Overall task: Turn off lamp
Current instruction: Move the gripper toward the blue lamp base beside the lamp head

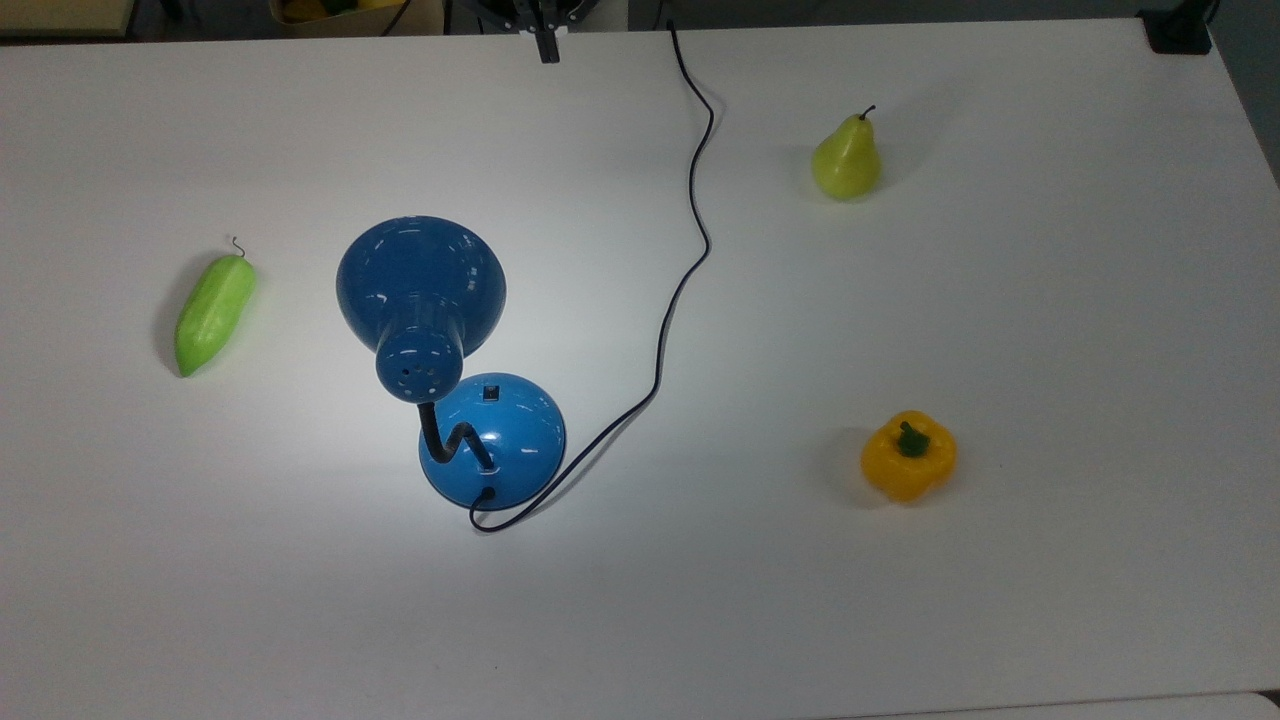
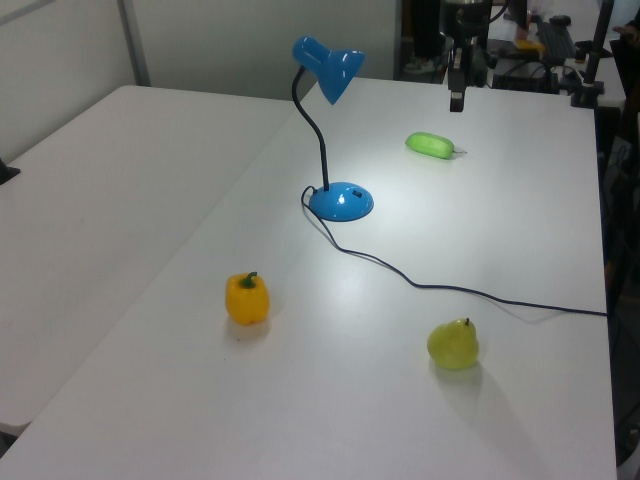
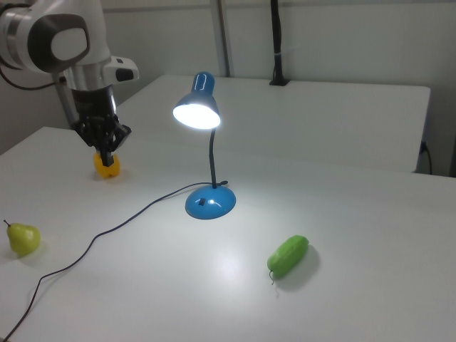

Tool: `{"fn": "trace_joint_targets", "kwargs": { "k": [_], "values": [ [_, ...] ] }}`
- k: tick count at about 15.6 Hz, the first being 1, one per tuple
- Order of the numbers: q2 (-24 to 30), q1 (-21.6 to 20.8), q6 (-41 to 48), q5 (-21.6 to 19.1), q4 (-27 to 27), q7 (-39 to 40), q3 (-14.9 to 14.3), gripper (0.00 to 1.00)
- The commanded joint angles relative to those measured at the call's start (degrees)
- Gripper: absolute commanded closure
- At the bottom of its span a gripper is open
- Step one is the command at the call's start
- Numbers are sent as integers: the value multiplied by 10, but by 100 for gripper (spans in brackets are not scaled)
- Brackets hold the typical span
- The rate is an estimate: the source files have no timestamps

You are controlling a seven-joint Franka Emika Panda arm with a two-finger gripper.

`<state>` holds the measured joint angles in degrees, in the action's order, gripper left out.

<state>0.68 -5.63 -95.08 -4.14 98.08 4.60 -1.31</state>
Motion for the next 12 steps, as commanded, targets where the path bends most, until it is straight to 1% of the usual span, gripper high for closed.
{"fn": "trace_joint_targets", "kwargs": {
  "k": [1,3,6,12],
  "values": [
    [7,-3,-19,4,37,36,-4,100],
    [0,-5,-47,16,56,36,-4,100],
    [-4,-9,-102,19,92,34,-4,100],
    [-28,-10,-187,19,122,28,-6,100]
  ]
}}
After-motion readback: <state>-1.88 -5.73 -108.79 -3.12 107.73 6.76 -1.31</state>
